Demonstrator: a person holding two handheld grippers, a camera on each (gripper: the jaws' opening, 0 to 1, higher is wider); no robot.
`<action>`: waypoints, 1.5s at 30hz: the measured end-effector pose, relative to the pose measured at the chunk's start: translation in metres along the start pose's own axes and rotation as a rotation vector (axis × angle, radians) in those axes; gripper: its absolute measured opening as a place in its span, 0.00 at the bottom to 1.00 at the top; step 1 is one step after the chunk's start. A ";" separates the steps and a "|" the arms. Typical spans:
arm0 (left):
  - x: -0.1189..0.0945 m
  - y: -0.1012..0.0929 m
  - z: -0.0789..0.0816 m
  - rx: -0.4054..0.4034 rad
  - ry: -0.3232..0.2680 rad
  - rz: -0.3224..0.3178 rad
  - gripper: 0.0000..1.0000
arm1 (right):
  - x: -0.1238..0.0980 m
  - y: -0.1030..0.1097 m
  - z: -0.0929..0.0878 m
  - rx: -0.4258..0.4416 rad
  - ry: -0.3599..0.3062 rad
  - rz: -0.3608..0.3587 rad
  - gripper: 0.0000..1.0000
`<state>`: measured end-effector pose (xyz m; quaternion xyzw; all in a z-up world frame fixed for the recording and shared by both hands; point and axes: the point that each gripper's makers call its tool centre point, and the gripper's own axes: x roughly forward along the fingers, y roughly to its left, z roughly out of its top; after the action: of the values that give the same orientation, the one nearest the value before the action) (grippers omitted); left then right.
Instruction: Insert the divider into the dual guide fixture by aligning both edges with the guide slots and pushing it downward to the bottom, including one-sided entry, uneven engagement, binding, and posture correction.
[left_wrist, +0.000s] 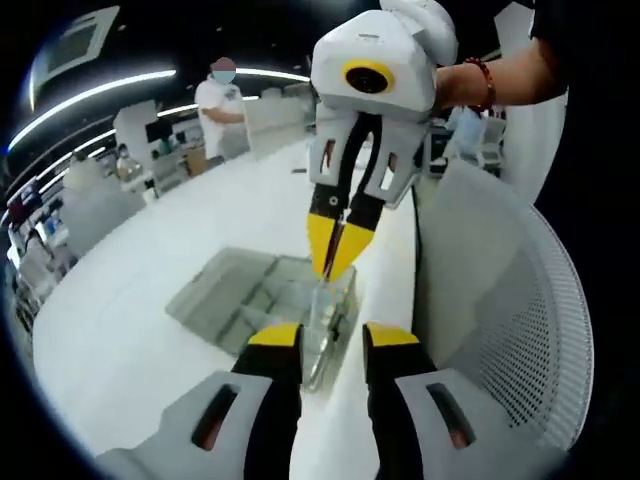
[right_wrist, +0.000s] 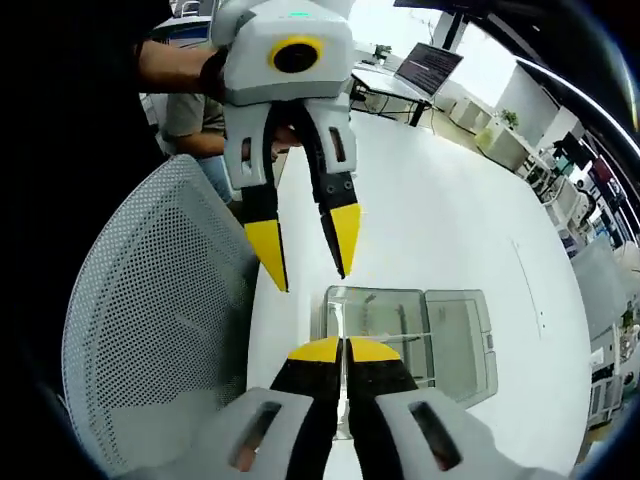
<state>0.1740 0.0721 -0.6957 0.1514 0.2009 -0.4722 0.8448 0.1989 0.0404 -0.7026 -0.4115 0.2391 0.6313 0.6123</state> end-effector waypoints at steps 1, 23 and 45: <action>0.000 0.000 -0.001 0.002 0.000 0.001 0.26 | 0.000 -0.002 -0.001 0.002 0.001 -0.003 0.00; 0.000 0.004 0.002 -0.123 -0.085 0.062 0.46 | -0.003 -0.032 -0.019 0.145 -0.068 0.025 0.00; 0.001 0.004 0.001 -0.222 -0.117 0.093 0.53 | 0.013 -0.040 -0.030 0.147 -0.105 0.056 0.00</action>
<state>0.1781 0.0732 -0.6952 0.0380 0.1951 -0.4154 0.8876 0.2460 0.0291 -0.7218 -0.3249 0.2636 0.6496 0.6347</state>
